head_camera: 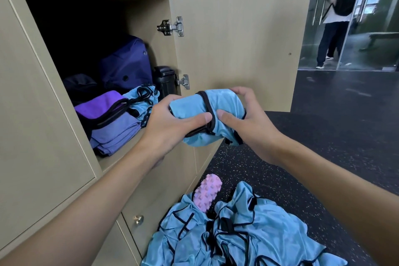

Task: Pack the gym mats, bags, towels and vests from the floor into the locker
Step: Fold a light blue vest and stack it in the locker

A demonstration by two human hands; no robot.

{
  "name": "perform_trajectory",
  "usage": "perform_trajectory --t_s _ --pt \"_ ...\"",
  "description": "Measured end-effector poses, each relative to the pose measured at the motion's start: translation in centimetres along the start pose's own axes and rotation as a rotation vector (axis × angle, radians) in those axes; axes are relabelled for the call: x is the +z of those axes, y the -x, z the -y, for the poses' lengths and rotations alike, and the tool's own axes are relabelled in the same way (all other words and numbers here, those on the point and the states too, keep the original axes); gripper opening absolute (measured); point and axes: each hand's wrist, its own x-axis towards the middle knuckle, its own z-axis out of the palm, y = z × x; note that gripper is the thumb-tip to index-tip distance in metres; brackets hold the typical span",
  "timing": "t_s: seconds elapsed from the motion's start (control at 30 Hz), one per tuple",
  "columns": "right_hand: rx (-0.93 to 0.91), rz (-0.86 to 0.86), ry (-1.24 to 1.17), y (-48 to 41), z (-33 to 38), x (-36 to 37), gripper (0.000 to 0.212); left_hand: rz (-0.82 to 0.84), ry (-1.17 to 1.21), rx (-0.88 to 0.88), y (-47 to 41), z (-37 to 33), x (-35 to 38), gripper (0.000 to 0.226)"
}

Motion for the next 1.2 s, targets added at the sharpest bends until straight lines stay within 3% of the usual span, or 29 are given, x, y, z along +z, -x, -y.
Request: perform_trajectory --t_s 0.17,0.27,0.5,0.63,0.73,0.87,1.0,1.2 --pt "-0.047 0.124 -0.072 -2.6 -0.8 1.1 0.068 -0.091 0.102 -0.105 -2.1 0.8 -0.5 0.043" --pt "-0.039 0.156 -0.102 -4.7 -1.9 2.2 0.059 -0.150 0.092 -0.116 -3.2 2.1 -0.9 0.043" --pt "0.031 0.099 -0.202 -10.0 -5.0 6.4 0.050 -0.259 -0.099 0.105 -5.7 5.1 -3.6 0.044" --pt "0.063 0.147 -0.267 -13.4 -5.7 9.1 0.046 -0.334 -0.166 0.126 -7.9 6.6 -5.8 0.033" --pt "0.053 0.223 -0.322 -16.0 -5.6 10.9 0.049 -0.427 -0.233 0.117 -9.7 7.0 -7.3 0.041" --pt "-0.015 0.248 -0.203 -20.2 -5.7 13.0 0.078 -0.478 -0.300 0.121 -12.3 6.7 -8.5 0.043" --pt "-0.046 0.243 -0.105 -24.5 -6.3 14.8 0.088 -0.525 -0.482 0.168 -14.0 6.9 -9.8 0.041" --pt "-0.181 0.249 0.149 -27.3 -7.7 17.2 0.063 -0.495 -0.643 0.095 -15.3 9.1 -11.3 0.041"
